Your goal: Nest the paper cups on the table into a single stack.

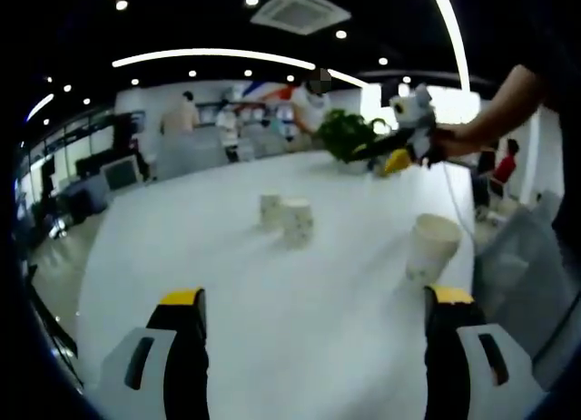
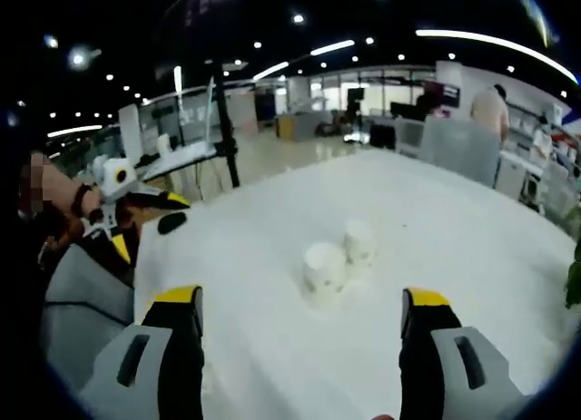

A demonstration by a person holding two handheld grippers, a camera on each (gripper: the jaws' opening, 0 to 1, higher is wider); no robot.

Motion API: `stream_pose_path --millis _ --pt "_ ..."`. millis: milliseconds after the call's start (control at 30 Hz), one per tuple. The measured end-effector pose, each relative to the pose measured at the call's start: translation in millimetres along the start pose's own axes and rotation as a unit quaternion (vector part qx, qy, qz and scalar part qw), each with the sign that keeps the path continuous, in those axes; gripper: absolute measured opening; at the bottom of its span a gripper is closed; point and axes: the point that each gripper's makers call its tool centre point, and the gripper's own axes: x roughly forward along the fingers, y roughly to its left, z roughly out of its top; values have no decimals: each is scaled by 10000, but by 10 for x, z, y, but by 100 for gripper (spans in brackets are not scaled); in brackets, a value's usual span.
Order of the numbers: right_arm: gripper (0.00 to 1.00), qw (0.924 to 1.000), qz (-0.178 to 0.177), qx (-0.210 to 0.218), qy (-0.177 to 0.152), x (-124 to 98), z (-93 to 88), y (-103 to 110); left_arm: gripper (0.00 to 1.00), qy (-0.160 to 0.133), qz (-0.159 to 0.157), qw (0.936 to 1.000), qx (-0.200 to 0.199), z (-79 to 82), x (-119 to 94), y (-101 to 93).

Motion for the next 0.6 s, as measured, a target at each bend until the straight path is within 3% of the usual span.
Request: stream_pose_path --millis 600 --pt "80 9997 96 184 108 470 -67 -174 98 111 40 9999 -119 -118 82 55"
